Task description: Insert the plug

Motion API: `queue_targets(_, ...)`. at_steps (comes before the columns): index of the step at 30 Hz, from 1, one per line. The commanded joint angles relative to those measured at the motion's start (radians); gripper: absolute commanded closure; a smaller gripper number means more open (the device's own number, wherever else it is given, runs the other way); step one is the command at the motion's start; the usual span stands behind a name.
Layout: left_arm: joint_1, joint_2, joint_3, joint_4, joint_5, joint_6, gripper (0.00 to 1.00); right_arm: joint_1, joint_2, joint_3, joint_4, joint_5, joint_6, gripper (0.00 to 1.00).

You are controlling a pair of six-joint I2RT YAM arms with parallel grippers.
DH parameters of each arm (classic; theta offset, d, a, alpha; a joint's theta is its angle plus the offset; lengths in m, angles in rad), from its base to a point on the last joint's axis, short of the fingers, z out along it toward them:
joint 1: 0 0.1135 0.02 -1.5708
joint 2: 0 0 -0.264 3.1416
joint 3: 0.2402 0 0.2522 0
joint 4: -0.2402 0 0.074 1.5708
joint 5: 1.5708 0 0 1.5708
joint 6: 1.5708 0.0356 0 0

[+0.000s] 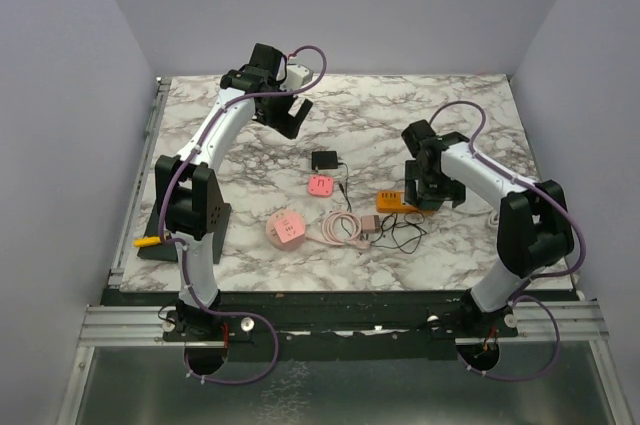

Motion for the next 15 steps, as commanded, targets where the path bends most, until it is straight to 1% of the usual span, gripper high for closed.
queue_targets(1,0.007,-0.045,0.032,-0.029,-0.013,0.016,0.01,-0.003,-0.035,0.066,-0.045,0.024,0.025,0.0)
queue_targets(6,0.007,-0.051,0.035,-0.047,-0.01,0.033,0.01,-0.003,-0.097,0.151,-0.102,0.026,0.035,0.0)
queue_targets(9,0.006,-0.052,0.041,-0.065,-0.001,0.042,0.01,0.013,-0.143,0.186,-0.096,-0.013,0.039,0.0)
queue_targets(12,0.007,-0.054,0.042,-0.087,0.018,0.052,0.01,0.104,-0.143,0.212,-0.069,-0.034,0.071,0.0)
queue_targets(15,0.007,-0.056,0.033,-0.117,0.03,0.074,0.01,0.233,-0.073,0.255,-0.059,-0.035,0.104,0.01)
